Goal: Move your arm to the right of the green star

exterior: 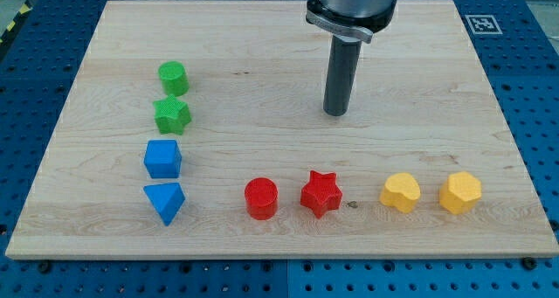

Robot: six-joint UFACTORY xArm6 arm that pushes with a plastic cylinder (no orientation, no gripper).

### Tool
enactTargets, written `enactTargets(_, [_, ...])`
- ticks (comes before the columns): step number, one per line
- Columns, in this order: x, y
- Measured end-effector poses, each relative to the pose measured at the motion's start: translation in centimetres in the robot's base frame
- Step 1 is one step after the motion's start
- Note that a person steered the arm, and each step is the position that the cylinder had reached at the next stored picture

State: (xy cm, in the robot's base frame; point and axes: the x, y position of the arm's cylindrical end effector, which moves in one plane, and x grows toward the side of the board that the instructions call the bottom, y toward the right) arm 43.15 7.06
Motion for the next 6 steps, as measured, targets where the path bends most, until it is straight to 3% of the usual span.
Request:
enactTargets(2, [1.3,-0.7])
enactTargets(6, [3.4,-15.1])
